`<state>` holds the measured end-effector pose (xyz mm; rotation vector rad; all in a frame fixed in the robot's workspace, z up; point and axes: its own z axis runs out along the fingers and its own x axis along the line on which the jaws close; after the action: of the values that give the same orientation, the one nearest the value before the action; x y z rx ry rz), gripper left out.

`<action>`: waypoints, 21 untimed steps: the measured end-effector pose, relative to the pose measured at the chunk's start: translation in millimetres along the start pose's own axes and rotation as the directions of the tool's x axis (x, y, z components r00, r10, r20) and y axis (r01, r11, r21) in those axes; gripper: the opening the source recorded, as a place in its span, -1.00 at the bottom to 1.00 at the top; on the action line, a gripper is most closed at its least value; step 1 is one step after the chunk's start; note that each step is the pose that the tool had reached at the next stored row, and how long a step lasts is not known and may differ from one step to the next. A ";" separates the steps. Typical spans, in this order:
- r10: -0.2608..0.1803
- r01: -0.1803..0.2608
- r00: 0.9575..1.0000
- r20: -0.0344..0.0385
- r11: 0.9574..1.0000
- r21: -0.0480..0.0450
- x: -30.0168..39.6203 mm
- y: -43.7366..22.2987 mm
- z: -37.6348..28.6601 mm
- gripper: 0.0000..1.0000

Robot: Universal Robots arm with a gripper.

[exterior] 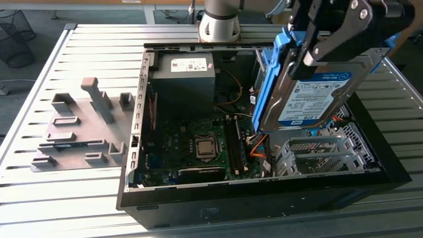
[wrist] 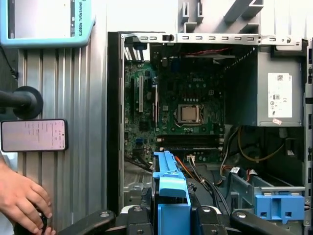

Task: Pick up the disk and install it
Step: 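Insert the disk into the insertion slot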

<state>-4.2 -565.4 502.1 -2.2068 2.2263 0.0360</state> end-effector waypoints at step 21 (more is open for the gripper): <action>0.000 0.000 1.000 0.000 1.000 0.000 1.9 -39.4 16.2 -0.26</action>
<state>35.0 -567.3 485.4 -2.2071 2.2262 0.0366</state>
